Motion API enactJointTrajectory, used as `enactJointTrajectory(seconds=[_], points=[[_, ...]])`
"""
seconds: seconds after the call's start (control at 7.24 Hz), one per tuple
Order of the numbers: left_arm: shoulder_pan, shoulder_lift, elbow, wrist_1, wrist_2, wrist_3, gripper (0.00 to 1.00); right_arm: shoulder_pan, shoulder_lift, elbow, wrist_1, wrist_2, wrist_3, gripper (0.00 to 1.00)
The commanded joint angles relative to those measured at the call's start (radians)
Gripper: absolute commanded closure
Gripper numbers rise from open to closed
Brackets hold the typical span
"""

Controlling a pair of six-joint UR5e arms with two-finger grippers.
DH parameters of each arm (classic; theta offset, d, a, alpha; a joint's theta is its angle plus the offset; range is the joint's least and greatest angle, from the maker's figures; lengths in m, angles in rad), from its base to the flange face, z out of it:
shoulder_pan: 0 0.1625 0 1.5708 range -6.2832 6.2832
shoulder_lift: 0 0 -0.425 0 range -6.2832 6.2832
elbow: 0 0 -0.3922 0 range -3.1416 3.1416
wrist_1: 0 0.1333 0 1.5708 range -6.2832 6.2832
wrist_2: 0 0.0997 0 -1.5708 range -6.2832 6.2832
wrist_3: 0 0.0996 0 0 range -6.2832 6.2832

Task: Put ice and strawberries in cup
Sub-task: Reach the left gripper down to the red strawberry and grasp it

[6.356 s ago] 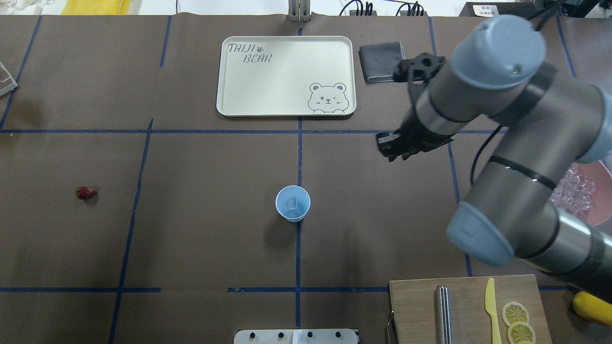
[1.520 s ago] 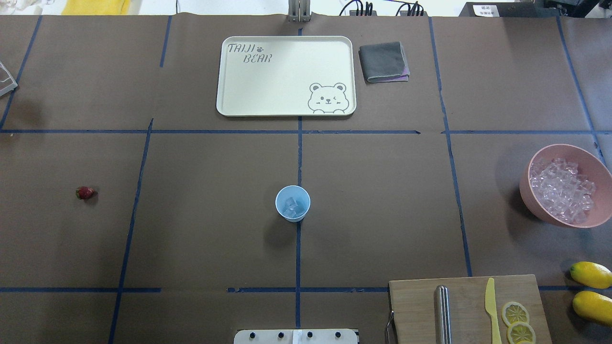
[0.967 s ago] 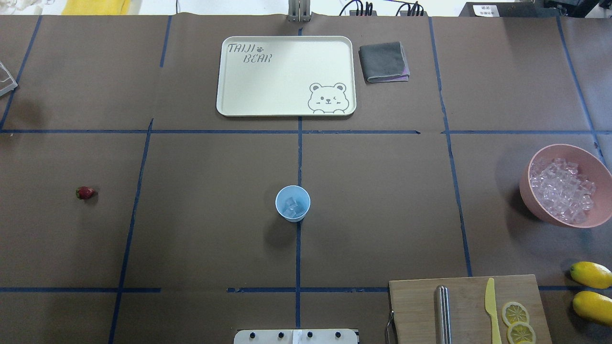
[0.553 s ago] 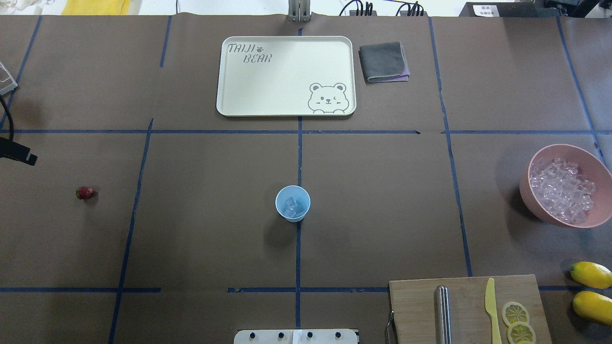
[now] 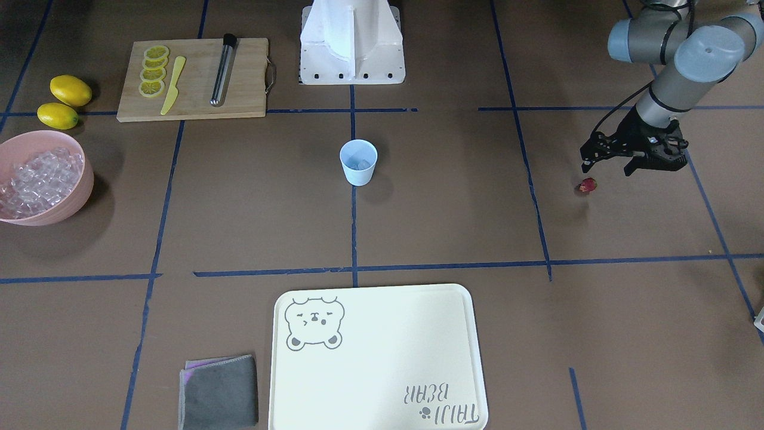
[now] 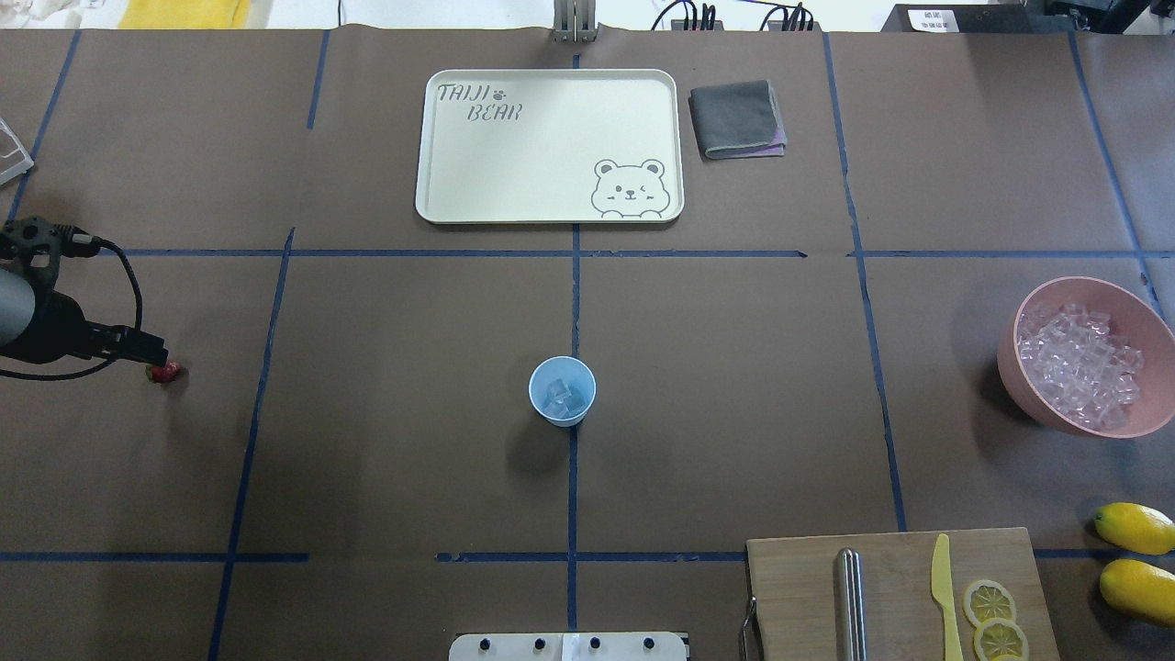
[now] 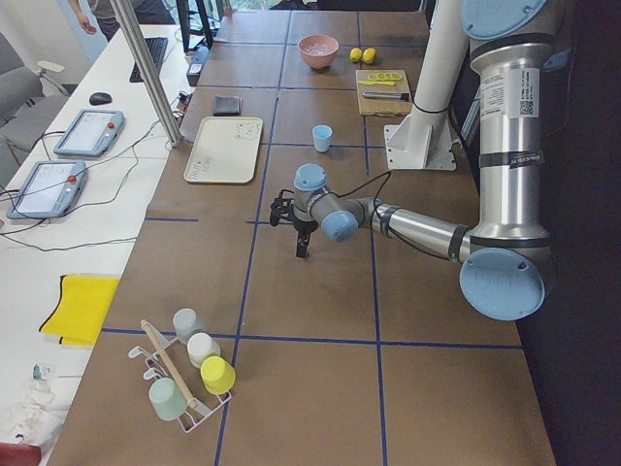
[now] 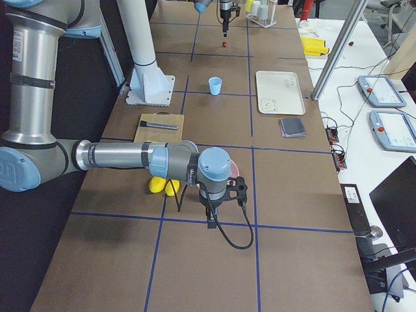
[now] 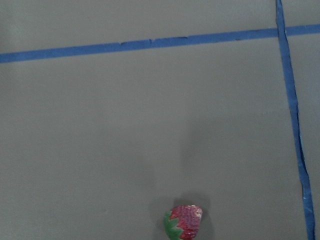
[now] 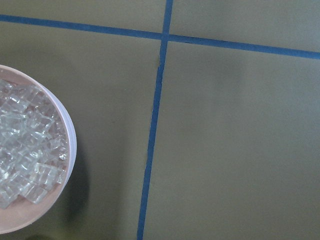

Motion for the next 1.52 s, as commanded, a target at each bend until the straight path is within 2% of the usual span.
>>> enactJointTrajectory(seconds=[0.0, 0.28, 0.55, 0.69, 0.83, 0.97, 1.11, 1.38], points=[[0.037, -0.008, 0.024, -0.005, 0.021, -0.014, 0.02, 0.0, 0.0, 0.0, 0.0, 0.0, -0.001, 0.01], [0.037, -0.024, 0.125, -0.142, 0.018, -0.013, 0.02, 0.0, 0.0, 0.0, 0.0, -0.002, -0.001, 0.01], [0.037, -0.044, 0.159, -0.177, 0.013, -0.018, 0.02, 0.0, 0.0, 0.0, 0.0, 0.0, -0.001, 0.0], [0.037, -0.045, 0.16, -0.177, 0.01, -0.019, 0.06, 0.0, 0.0, 0.0, 0.0, 0.0, -0.001, 0.01], [0.037, -0.045, 0.158, -0.175, 0.007, -0.019, 0.3, 0.0, 0.0, 0.0, 0.0, 0.0, -0.001, 0.01], [0.037, -0.044, 0.156, -0.175, 0.007, -0.019, 0.66, 0.0, 0.0, 0.0, 0.0, 0.0, -0.001, 0.01], [0.036, -0.041, 0.152, -0.172, 0.009, -0.019, 0.89, 0.0, 0.0, 0.0, -0.001, 0.0, 0.001, 0.01], [0.033, -0.033, 0.129, -0.166, 0.009, -0.018, 0.98, 0.0, 0.0, 0.0, -0.001, 0.0, 0.001, 0.0]])
